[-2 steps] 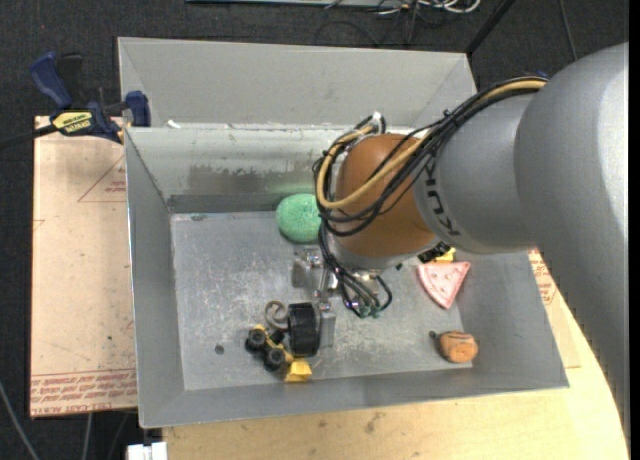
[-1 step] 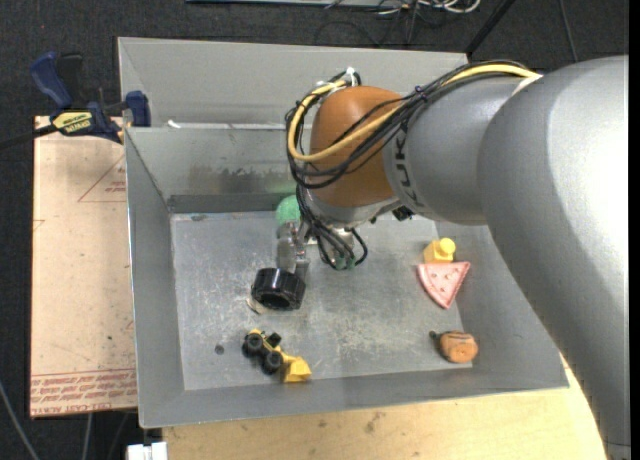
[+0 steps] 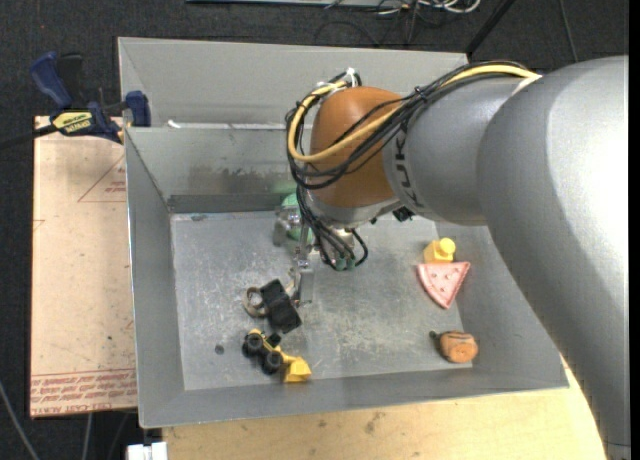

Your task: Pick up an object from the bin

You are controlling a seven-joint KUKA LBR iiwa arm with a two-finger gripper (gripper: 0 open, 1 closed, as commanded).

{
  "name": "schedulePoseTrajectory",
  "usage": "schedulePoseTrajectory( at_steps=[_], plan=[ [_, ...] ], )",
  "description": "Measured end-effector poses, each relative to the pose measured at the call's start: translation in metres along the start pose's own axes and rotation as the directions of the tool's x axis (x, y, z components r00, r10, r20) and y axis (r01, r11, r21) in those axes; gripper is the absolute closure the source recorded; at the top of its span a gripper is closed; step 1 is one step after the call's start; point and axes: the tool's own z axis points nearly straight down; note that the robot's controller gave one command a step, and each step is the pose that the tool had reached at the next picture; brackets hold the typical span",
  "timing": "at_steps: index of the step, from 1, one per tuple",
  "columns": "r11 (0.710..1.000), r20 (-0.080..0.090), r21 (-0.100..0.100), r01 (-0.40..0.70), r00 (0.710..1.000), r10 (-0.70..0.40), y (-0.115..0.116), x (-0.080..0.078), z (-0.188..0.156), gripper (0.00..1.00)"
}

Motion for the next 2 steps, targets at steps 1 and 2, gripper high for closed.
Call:
schedulePoseTrajectory(
  at_steps=[1,2],
  plan=[
    [1.0,0.001,-0.001,0.0,1.0,0.0,0.0001,-0.0003,-0.0004,1.0],
    [1.0,0.0,0.0,0.0,1.0,0.0,-0.0002,0.0,0.0,0.0]
  ],
)
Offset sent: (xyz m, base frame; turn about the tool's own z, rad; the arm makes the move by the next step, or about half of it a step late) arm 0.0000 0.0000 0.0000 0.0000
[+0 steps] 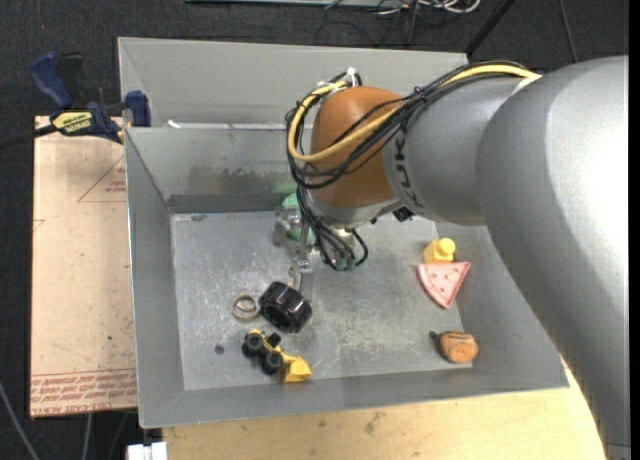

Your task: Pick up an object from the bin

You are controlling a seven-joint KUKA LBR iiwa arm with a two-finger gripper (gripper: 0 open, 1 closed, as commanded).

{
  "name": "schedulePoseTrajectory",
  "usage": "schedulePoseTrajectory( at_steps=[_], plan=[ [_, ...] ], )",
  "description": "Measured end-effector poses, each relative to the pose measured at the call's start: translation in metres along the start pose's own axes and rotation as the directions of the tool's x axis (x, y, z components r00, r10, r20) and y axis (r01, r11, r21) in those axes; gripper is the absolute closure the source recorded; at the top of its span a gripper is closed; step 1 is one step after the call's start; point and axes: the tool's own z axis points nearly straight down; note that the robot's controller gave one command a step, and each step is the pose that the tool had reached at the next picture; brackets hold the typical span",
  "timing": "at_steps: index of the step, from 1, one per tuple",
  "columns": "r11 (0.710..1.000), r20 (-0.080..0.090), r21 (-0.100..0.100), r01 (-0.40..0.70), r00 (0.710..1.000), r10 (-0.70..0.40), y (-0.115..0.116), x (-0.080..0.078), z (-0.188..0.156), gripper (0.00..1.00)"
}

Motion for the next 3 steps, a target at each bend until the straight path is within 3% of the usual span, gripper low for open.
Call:
schedulePoseTrajectory(
  at_steps=[1,2,3],
  plan=[
    [1.0,0.0,0.0,0.0,1.0,0.0,0.0,0.0,0.0,0.0],
    [0.998,-0.001,0.002,-0.061,0.998,0.061,0.014,0.028,0.0,0.0],
    [1.0,-0.002,0.001,0.008,1.0,-0.008,0.019,0.052,0.0,0.0]
  ],
)
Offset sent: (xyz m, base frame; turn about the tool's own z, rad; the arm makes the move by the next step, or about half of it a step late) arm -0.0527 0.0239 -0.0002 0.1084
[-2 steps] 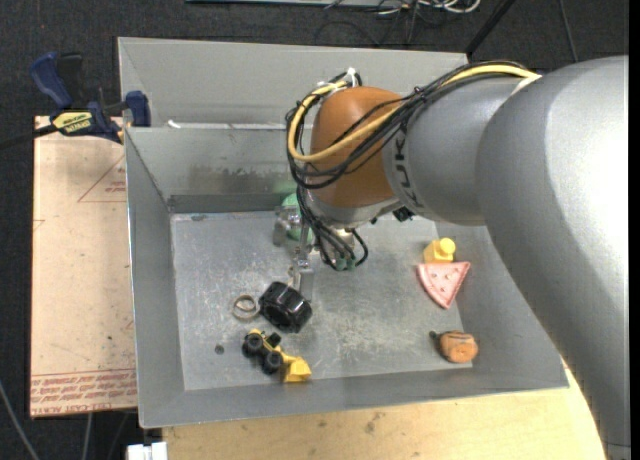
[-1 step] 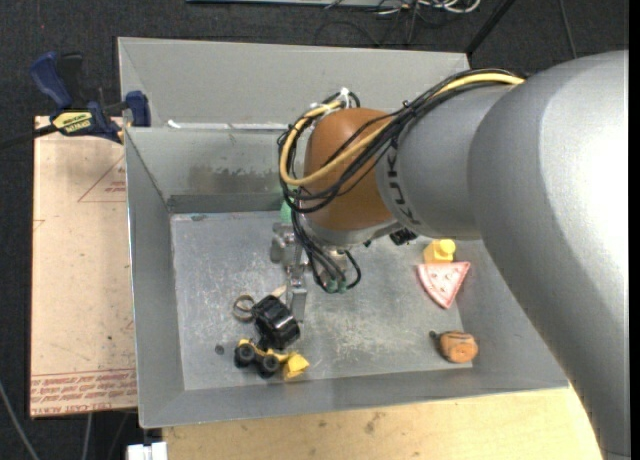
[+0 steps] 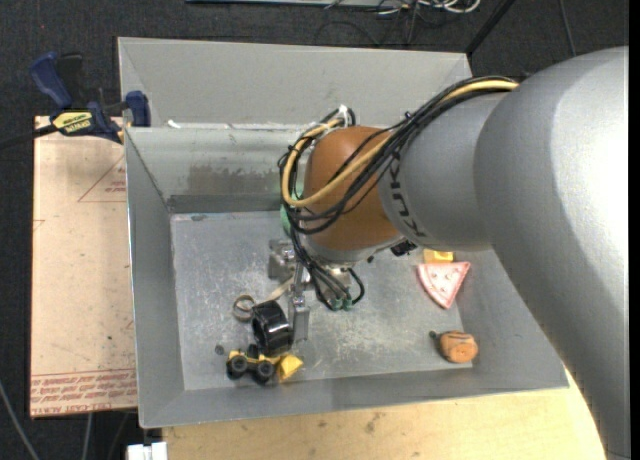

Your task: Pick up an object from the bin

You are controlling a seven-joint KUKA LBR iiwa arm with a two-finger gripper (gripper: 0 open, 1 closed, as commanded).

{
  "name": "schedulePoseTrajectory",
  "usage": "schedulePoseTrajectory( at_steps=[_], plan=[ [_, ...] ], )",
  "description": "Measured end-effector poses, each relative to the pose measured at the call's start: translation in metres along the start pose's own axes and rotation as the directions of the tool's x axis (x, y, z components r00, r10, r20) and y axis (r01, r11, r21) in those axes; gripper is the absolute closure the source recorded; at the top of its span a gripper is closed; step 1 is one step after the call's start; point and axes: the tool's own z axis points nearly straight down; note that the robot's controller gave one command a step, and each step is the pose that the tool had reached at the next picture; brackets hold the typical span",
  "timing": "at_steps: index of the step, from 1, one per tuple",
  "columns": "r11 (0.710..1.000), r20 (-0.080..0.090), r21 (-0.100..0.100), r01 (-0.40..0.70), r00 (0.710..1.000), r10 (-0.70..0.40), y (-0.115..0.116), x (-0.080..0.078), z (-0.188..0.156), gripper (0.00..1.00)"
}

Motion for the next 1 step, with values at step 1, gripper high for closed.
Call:
schedulePoseTrajectory(
  at_steps=[1],
  plan=[
    [0.997,0.001,-0.001,-0.076,0.997,0.076,0.0143,-0.0013,-0.0003,1.0]
  ],
)
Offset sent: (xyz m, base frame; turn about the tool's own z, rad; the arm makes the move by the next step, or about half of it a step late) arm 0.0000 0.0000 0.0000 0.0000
